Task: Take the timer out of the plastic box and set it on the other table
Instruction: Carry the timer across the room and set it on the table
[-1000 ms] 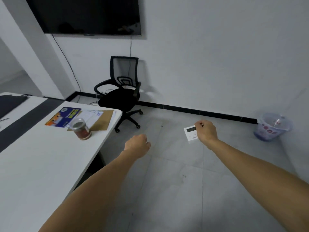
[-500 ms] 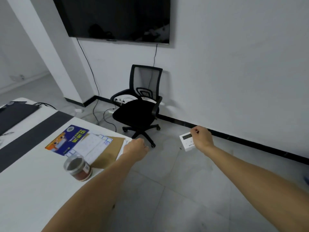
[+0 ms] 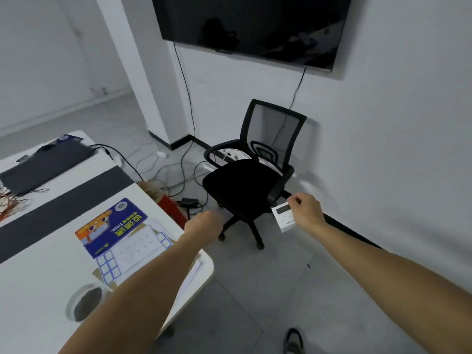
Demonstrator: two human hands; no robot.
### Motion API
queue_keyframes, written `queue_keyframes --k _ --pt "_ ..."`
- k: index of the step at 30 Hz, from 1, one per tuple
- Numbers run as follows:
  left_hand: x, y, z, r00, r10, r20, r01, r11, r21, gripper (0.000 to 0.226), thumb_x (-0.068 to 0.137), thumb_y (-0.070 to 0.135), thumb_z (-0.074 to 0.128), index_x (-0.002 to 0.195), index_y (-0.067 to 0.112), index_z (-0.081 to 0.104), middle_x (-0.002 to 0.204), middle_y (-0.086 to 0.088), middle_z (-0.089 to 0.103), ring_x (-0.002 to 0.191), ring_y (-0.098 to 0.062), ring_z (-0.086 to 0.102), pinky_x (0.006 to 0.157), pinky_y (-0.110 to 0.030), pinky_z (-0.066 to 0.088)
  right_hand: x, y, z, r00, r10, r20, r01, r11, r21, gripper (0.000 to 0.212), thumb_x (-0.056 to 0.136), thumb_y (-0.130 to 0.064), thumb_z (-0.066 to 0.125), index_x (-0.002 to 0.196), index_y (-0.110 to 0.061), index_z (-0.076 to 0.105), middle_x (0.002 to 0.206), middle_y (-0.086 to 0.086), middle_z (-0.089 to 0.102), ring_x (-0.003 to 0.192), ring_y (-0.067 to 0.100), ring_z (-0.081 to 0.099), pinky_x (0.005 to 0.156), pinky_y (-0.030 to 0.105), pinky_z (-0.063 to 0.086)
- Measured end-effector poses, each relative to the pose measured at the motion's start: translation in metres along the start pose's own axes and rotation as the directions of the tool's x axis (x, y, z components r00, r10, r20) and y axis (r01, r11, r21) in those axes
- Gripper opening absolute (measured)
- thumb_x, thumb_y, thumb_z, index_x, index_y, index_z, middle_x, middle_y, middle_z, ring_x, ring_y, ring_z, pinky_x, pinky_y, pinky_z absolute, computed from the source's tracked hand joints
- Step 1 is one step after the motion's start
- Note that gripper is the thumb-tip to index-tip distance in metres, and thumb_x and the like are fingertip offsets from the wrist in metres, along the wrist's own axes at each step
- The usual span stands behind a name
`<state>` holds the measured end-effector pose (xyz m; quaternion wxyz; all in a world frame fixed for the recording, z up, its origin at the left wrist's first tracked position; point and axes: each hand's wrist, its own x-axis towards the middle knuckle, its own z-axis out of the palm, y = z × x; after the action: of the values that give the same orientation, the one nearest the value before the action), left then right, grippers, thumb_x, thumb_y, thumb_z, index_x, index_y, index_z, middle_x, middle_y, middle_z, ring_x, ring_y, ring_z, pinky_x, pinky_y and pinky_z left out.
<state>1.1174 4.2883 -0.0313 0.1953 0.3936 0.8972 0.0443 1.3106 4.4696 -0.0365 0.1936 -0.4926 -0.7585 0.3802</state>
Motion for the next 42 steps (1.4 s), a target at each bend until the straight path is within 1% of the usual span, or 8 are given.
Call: queue_keyframes --k 9,13,18,26,31,34,39,42 --pt "0.092 0.017 -0.026 0.97 -0.229 -0.083 0.214 0.964 -0.155 0.022 0.089 0.031 0.049 0.089 0.01 0.058 0.09 -0.009 0.062 0.08 -0.029 0.059 0.067 -0.035 0.047 0.179 -0.058 0.026 0.953 -0.178 0.246 0.195 0.98 -0.045 0.022 0.098 -0.024 0.05 0.086 -0.011 0.063 0.07 -0.001 0.058 0.066 0.019 0.055 0.053 0.029 0.039" --pt "0.105 -0.022 -0.032 0.912 -0.405 -0.06 0.388 0.902 -0.193 0.026 0.09 0.032 0.05 0.097 0.01 0.061 0.098 -0.01 0.065 0.089 -0.032 0.063 0.072 -0.036 0.05 0.213 -0.092 0.08 0.896 -0.222 0.384 0.256 0.966 -0.038 0.022 0.098 -0.026 0.05 0.086 -0.013 0.062 0.07 -0.001 0.058 0.066 0.019 0.056 0.051 0.028 0.038" --pt "0.12 -0.096 -0.039 0.831 -0.553 -0.059 0.534 0.823 -0.194 0.038 0.091 0.037 0.05 0.116 0.01 0.06 0.112 -0.012 0.066 0.099 -0.032 0.064 0.082 -0.038 0.055 0.232 -0.147 0.164 0.821 -0.283 0.496 0.348 0.937 -0.042 0.021 0.096 -0.024 0.052 0.086 -0.011 0.065 0.079 0.004 0.064 0.078 0.027 0.06 0.063 0.03 0.042" --pt "0.15 -0.158 -0.054 0.726 -0.687 -0.04 0.644 0.699 -0.311 0.027 0.093 0.035 0.055 0.106 0.011 0.059 0.105 -0.005 0.066 0.09 -0.019 0.065 0.081 -0.034 0.057 0.261 -0.237 0.253 0.706 -0.396 0.587 0.483 0.876 0.01 0.022 0.097 -0.023 0.051 0.082 -0.012 0.063 0.076 0.006 0.064 0.078 0.029 0.064 0.064 0.034 0.047" --pt "0.164 -0.201 -0.047 0.611 -0.791 0.019 0.718 0.545 -0.432 0.035 0.09 0.035 0.063 0.116 0.013 0.054 0.111 -0.003 0.065 0.09 -0.017 0.063 0.079 -0.03 0.054 0.278 -0.281 0.332 0.584 -0.415 0.698 0.584 0.812 -0.006 0.023 0.099 -0.024 0.049 0.083 -0.011 0.061 0.076 0.006 0.064 0.063 0.02 0.059 0.049 0.028 0.041" --pt "0.165 -0.226 -0.051 0.552 -0.831 0.07 0.761 0.468 -0.449 0.036 0.089 0.032 0.064 0.118 0.012 0.054 0.115 -0.005 0.066 0.097 -0.02 0.065 0.088 -0.036 0.056 0.278 -0.298 0.374 0.51 -0.417 0.752 0.599 0.8 0.038 0.022 0.099 -0.026 0.05 0.087 -0.013 0.063 0.078 0.006 0.065 0.067 0.023 0.063 0.053 0.03 0.046" --pt "0.169 -0.257 -0.059 0.405 -0.904 0.135 0.803 0.282 -0.525 0.038 0.089 0.034 0.064 0.12 0.015 0.053 0.115 -0.001 0.067 0.093 -0.019 0.066 0.08 -0.031 0.057 0.279 -0.336 0.438 0.321 -0.394 0.862 0.642 0.759 0.108 0.021 0.097 -0.024 0.05 0.082 -0.015 0.061 0.074 0.003 0.063 0.073 0.026 0.064 0.055 0.029 0.042" --pt "0.175 -0.269 -0.062 0.336 -0.928 0.16 0.796 0.189 -0.575 0.04 0.087 0.038 0.065 0.12 0.018 0.053 0.115 0.001 0.068 0.091 -0.018 0.068 0.079 -0.031 0.058 0.286 -0.363 0.467 0.252 -0.402 0.88 0.661 0.736 0.146 0.02 0.097 -0.027 0.05 0.08 -0.021 0.06 0.075 -0.001 0.063 0.072 0.022 0.063 0.053 0.027 0.04"
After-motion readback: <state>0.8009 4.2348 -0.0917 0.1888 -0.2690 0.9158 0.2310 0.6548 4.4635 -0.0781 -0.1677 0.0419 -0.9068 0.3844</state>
